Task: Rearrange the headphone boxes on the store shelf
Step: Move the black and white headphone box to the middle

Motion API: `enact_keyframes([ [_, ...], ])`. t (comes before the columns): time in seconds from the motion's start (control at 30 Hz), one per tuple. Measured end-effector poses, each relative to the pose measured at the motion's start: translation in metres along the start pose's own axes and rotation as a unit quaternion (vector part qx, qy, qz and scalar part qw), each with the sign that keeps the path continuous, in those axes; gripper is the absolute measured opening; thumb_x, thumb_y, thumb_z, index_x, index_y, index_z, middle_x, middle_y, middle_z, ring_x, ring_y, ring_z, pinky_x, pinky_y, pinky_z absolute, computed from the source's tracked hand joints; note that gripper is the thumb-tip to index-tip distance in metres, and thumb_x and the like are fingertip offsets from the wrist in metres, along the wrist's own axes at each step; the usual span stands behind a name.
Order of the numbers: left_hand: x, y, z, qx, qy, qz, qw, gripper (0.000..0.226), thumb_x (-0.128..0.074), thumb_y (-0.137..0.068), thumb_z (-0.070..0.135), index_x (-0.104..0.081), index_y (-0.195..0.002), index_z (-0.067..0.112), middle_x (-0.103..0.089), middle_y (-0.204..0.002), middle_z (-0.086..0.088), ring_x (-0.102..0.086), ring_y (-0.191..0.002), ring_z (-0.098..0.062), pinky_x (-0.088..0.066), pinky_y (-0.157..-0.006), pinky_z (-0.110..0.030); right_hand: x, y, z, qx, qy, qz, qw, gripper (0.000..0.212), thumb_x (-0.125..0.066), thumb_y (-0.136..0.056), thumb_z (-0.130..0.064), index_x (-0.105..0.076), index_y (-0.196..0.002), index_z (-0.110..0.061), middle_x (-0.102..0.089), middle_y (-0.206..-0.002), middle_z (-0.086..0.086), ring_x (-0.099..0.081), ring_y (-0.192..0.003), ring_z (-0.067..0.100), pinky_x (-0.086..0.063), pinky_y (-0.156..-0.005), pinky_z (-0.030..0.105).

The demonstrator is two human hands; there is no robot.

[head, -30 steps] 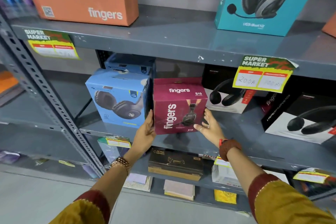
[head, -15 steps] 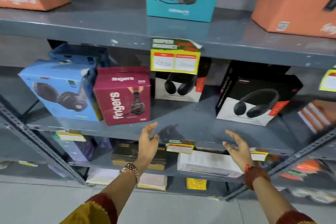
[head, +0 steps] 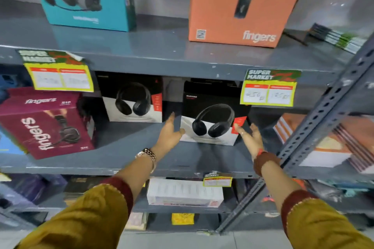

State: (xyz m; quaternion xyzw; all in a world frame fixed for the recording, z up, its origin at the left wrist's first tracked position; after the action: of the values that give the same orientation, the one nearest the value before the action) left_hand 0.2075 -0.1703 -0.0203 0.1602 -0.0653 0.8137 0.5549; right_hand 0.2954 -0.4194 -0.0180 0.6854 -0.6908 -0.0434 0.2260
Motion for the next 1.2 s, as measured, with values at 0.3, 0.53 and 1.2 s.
enact_keyframes([
  [0.3, -0.019, -0.048, 0.014, 0.076, -0.028, 0.035, 0.996, 0.082, -0.053, -0.081, 0.059, -0.037, -0.140, 0.005, -0.064, -0.111, -0.005, -0.059, -0.108, -0.017, -0.036, -0.111, -0.040, -0.024, -0.042, -0.014, 0.113, -0.005, -0.064, 0.992, 0.052, -0.066, -0.075, -0.051, -0.059, -0.112, -0.016, -0.067, -0.113, 0.006, -0.060, -0.106, 0.023, -0.040, -0.095, 0.032],
  [0.53, -0.019, -0.017, 0.011, 0.037, -0.086, 0.101, 0.990, 0.064, -0.055, -0.082, 0.058, -0.055, -0.128, 0.014, -0.071, -0.099, 0.003, -0.064, -0.099, -0.016, -0.047, -0.095, -0.035, -0.012, -0.032, 0.002, 0.159, 0.042, -0.008, 0.986, 0.051, -0.067, -0.073, -0.055, -0.063, -0.087, -0.006, -0.061, -0.070, -0.002, -0.059, -0.075, 0.019, -0.044, -0.071, 0.028],
  [1.2, 0.093, 0.103, -0.013, 0.042, -0.034, 0.025, 0.998, 0.014, -0.072, -0.076, 0.028, -0.071, -0.081, 0.040, -0.079, -0.086, 0.007, -0.073, -0.087, -0.016, -0.058, -0.086, -0.045, -0.030, 0.115, 0.004, 0.264, 0.217, 0.055, 0.938, 0.060, -0.058, -0.070, -0.069, -0.055, -0.058, -0.011, -0.060, -0.054, -0.003, -0.055, -0.057, 0.013, -0.037, -0.057, 0.031],
])
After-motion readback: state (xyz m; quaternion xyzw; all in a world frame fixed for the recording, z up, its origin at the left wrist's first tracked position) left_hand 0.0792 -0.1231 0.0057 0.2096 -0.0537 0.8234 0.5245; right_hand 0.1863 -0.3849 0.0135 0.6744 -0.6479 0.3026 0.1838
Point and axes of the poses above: each hand's wrist, its own y-axis away from the middle knuckle, its own x-axis out of the back of the hand, z = x × y, the point moved 1 cm from there along -y, towards the middle knuckle
